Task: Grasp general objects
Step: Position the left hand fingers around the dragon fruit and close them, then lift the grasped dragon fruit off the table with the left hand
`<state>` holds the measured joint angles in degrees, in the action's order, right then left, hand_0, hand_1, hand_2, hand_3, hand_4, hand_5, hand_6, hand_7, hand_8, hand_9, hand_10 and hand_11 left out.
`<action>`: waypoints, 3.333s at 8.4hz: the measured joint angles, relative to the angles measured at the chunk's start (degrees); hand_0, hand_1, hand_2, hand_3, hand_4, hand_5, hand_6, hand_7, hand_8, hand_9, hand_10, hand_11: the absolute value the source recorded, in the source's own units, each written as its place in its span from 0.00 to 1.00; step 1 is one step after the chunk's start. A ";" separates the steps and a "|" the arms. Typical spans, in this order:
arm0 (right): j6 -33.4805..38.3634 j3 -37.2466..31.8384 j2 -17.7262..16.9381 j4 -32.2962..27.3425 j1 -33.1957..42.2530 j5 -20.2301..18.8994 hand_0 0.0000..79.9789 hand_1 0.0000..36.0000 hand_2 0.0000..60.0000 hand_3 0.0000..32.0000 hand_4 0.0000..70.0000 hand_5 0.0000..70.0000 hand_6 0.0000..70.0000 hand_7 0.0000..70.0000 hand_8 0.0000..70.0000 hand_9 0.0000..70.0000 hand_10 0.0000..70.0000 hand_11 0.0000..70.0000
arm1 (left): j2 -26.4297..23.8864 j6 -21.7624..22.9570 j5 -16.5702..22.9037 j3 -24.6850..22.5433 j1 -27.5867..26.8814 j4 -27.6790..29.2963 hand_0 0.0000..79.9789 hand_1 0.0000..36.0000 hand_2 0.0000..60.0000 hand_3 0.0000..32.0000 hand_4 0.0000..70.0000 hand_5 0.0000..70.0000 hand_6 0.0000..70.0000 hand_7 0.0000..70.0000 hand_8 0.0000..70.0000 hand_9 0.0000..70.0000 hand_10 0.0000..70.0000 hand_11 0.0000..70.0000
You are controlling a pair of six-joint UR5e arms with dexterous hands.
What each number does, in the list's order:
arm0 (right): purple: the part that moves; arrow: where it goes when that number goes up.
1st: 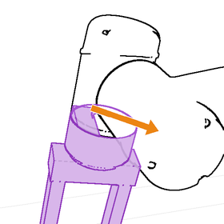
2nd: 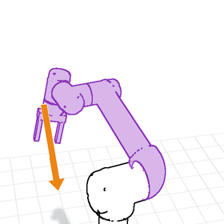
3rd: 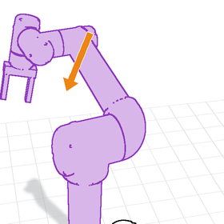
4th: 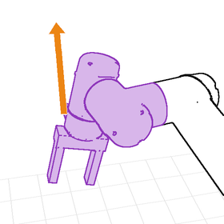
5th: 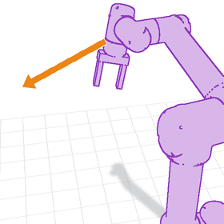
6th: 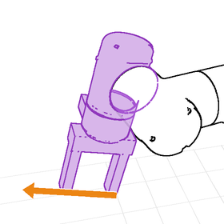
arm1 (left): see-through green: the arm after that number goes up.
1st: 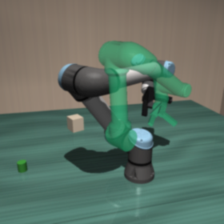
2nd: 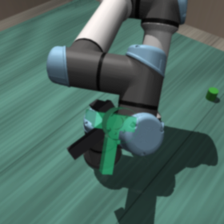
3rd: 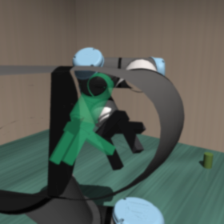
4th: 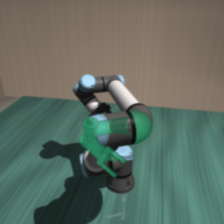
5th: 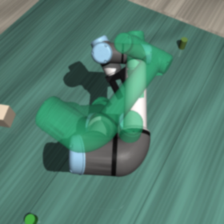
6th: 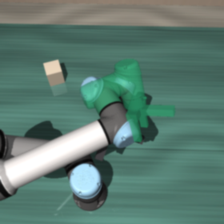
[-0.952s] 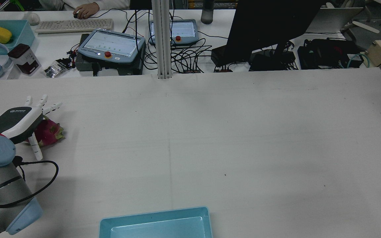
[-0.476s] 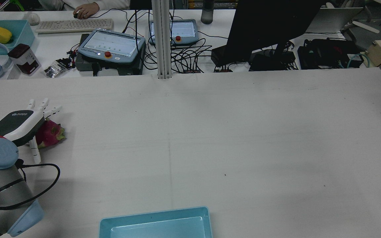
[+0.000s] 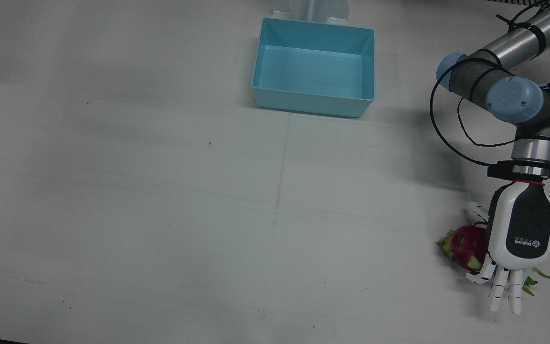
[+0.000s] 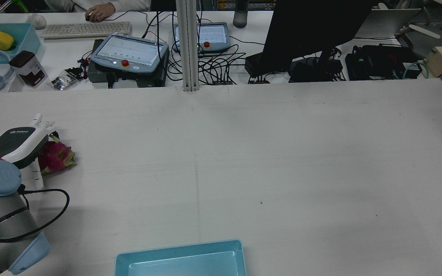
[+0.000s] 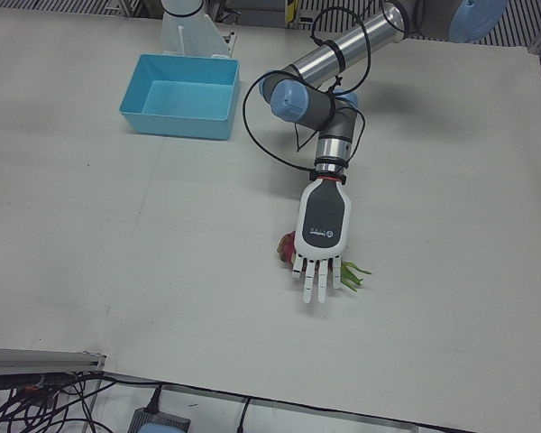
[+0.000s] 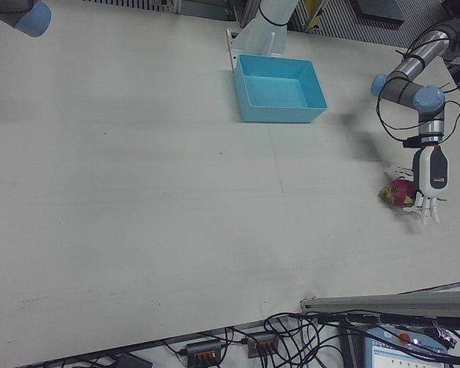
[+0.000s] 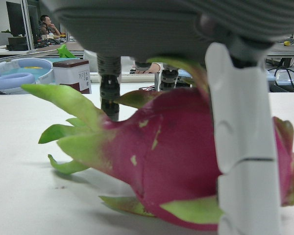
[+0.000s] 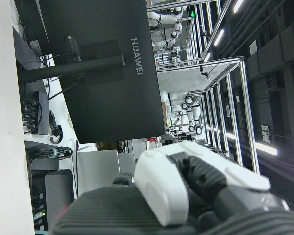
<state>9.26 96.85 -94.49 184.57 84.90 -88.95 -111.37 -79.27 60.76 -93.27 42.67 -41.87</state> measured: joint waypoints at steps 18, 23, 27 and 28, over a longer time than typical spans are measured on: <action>-0.02 0.00 0.00 0.00 0.00 0.00 0.00 0.00 0.00 0.00 0.00 0.00 0.00 0.00 0.00 0.00 0.00 0.00 | 0.49 0.85 -5.32 -17.40 4.86 -7.62 0.07 0.65 1.00 0.00 0.61 1.00 0.99 1.00 1.00 1.00 1.00 1.00; 0.02 0.00 -0.02 0.00 0.00 0.00 0.00 0.00 0.00 0.00 0.00 0.00 0.00 0.00 0.00 0.00 0.00 0.00 | 0.06 4.90 17.58 -31.45 17.75 -5.77 0.00 0.57 1.00 0.00 0.64 1.00 0.96 1.00 1.00 1.00 1.00 1.00; 0.05 -0.07 -0.02 0.00 0.00 0.00 0.00 0.00 0.00 0.00 0.00 0.00 0.00 0.00 0.00 0.00 0.00 0.00 | -0.26 7.13 45.56 -34.88 21.82 -0.57 0.00 0.53 1.00 0.00 0.71 1.00 1.00 1.00 1.00 1.00 1.00 1.00; 0.03 -0.08 -0.02 0.00 0.00 0.00 0.00 0.00 0.00 0.00 0.00 0.00 0.00 0.00 0.00 0.00 0.00 0.00 | -0.40 8.38 49.05 -35.42 21.26 -0.10 0.00 0.52 1.00 0.00 0.71 1.00 1.00 1.00 1.00 1.00 1.00 1.00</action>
<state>9.29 96.77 -94.51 184.57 84.90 -88.95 -111.78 -70.89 109.80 -128.69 63.93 -41.97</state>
